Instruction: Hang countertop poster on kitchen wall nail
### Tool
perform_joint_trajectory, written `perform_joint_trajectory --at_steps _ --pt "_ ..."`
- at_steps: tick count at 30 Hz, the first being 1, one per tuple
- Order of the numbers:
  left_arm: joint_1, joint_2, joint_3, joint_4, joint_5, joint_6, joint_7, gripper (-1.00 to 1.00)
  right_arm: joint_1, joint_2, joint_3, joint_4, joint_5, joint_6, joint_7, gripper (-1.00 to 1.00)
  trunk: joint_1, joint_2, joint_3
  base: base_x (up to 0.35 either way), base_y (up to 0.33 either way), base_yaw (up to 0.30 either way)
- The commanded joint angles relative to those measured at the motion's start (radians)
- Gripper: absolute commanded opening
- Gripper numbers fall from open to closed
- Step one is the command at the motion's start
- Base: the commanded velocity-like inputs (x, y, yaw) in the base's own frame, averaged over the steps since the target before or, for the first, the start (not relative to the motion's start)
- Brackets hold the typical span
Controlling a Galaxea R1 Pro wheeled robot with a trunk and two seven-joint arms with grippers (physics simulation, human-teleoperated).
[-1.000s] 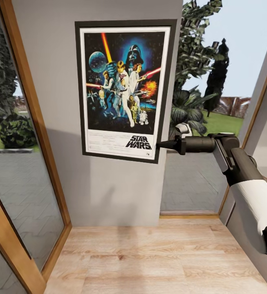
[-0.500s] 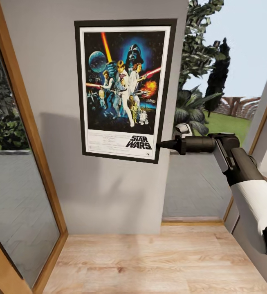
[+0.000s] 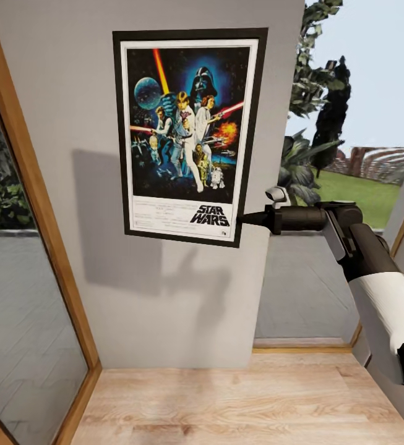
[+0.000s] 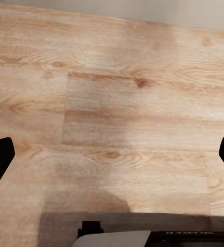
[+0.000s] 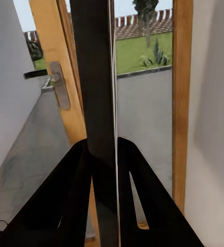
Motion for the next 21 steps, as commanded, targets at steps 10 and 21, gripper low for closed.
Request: perform_joint_trajectory --at_steps 10,21 --pt "0.0 -0.001 0.004 -0.001 0.0 -0.001 -0.007 1.0 -0.001 -0.001 0.003 0.0 -0.008 0.014 0.0 -1.0 0.001 -0.002 -0.002 0.022 0.013 0.0" --pt "0.0 -0.001 0.004 -0.001 0.0 -0.001 -0.006 1.0 -0.001 -0.001 0.003 0.0 -0.008 0.014 0.0 -1.0 0.001 -0.002 -0.002 0.001 0.0 0.052"
